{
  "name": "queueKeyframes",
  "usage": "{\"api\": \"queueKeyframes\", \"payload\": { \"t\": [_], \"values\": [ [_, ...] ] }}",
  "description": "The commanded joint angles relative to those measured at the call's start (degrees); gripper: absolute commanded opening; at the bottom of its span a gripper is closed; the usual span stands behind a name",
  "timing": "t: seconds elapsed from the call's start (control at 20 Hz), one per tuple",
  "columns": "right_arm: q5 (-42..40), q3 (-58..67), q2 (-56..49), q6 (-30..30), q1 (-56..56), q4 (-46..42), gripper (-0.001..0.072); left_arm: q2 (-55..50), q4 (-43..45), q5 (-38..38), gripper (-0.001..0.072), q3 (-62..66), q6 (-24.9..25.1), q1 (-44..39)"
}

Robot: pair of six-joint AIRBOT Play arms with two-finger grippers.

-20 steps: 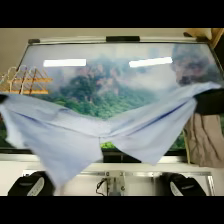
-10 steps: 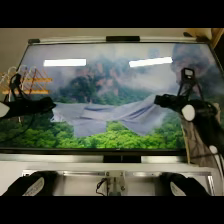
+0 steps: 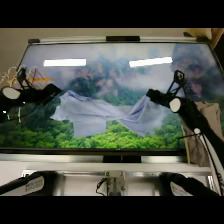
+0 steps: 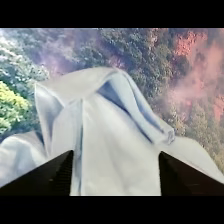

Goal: Fold the shirts.

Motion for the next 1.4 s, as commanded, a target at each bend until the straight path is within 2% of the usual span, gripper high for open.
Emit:
{"api": "queueKeyframes", "payload": {
  "t": [0.0,0.05,0.1,0.15,0.3,0.45,0.65,0.75,0.9,0.95,1.0,1.05,1.2,1.3,1.35],
  "values": [
    [7.8,0.1,4.7,-8.3,0.0,1.3,0.0072,-1.0,2.5,-25.7,0.0495,6.8,3.1,8.3],
    [10.4,0.1,5.7,-9.1,0.0,1.2,0.0073,-0.8,4.9,-31.1,0.0496,5.6,3.1,9.6],
    [12.6,0.1,6.2,-9.7,0.0,1.0,0.0073,-0.2,6.4,-32.9,0.0503,2.8,3.1,9.9],
    [14.7,0.1,6.3,-9.9,0.1,0.9,0.0073,0.7,6.0,-32.2,0.0541,-1.8,3.1,9.6],
    [18.2,0.1,6.3,-10.0,0.1,0.9,0.0072,1.9,-2.2,-23.0,0.0544,-16.0,3.8,5.0],
    [18.3,0.1,6.3,-10.0,0.1,0.9,0.0073,1.8,-9.9,-11.9,0.0544,-24.2,5.1,-2.4],
    [18.1,0.1,6.3,-10.0,0.1,0.7,0.0073,0.7,-11.5,-3.7,0.0543,-26.0,3.7,-10.8],
    [18.1,0.0,6.3,-10.0,0.1,0.6,0.0073,-0.8,-11.5,-0.2,0.0542,-25.9,1.7,-13.5],
    [18.2,0.0,6.3,-10.0,0.1,0.6,0.0072,-2.7,-14.2,2.9,0.0525,-25.9,1.4,-15.9],
    [18.2,0.0,6.3,-10.0,0.1,0.6,0.0073,-3.0,-15.2,3.9,0.0439,-25.9,1.5,-16.3],
    [18.2,0.1,6.3,-10.0,0.1,0.6,0.0073,-2.9,-15.8,4.3,0.0211,-25.8,2.3,-16.5],
    [18.2,0.1,6.3,-10.0,0.1,0.7,0.0073,-2.8,-16.0,3.8,0.0035,-25.1,4.3,-16.6],
    [19.1,0.7,7.1,-10.4,0.0,0.8,0.0073,0.5,-15.5,-1.7,0.0032,-19.0,13.2,-15.9],
    [19.4,3.9,10.2,-13.8,0.0,-0.3,0.0073,8.0,-12.0,-4.8,0.0032,-10.9,21.7,-15.3],
    [19.3,6.8,12.3,-16.6,0.0,-1.7,0.0073,12.5,-9.3,-6.2,0.0031,-5.3,23.2,-14.6]
  ]
}}
